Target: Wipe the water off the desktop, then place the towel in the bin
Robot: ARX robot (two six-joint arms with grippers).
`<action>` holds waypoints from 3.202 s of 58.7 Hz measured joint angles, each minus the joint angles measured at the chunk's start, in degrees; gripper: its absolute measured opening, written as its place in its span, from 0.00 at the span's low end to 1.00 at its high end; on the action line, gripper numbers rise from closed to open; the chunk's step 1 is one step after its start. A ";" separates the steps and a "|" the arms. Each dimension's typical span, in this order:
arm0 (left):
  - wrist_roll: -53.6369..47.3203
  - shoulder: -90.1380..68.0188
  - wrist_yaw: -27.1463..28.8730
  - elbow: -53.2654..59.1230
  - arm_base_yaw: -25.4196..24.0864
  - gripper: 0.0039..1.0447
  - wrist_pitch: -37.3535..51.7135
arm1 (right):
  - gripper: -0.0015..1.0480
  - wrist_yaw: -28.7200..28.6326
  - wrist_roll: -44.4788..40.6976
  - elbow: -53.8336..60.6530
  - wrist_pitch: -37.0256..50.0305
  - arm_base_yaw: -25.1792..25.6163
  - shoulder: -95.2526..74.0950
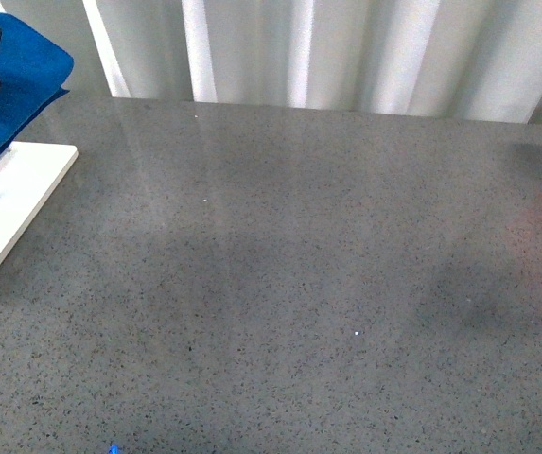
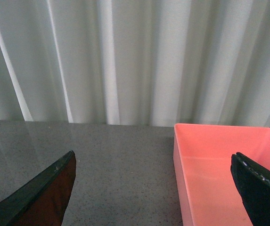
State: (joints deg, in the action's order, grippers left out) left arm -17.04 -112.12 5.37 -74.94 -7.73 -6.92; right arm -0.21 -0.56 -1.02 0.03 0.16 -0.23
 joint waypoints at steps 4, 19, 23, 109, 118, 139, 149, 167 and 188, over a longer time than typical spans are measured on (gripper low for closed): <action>0.31 0.00 -0.39 0.50 0.15 0.94 0.00 | 0.93 0.00 0.00 0.00 0.00 0.00 0.00; -0.17 0.02 1.68 3.06 1.11 0.63 1.92 | 0.93 0.00 0.00 0.00 0.00 0.00 0.00; -0.42 0.13 1.88 3.26 1.18 0.52 2.16 | 0.93 0.00 0.00 0.00 0.00 0.00 0.00; 25.27 28.55 -28.15 13.79 27.82 0.03 8.50 | 0.93 0.00 0.00 0.00 0.00 0.00 0.00; 26.36 24.44 -25.24 13.46 30.69 0.03 9.22 | 0.93 0.02 0.00 0.00 0.00 0.00 0.00; 26.38 24.50 -25.00 13.18 30.62 0.03 9.27 | 0.93 21.59 0.07 -11.67 1.38 -0.44 -25.62; 26.40 24.50 -25.05 13.16 30.75 0.03 9.29 | 0.93 -0.98 7.67 -21.38 1.79 1.05 -39.41; 26.40 24.52 -25.07 13.14 30.77 0.03 9.29 | 0.93 -24.20 22.88 -23.63 23.06 -10.25 -63.93; 26.40 24.52 -25.03 13.14 30.69 0.03 9.29 | 0.93 -25.14 24.39 -31.89 30.08 -17.73 -82.58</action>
State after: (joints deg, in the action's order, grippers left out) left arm 9.37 -87.59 -19.66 -61.80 22.96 2.37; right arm -25.34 23.84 -32.91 30.11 -17.56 -82.81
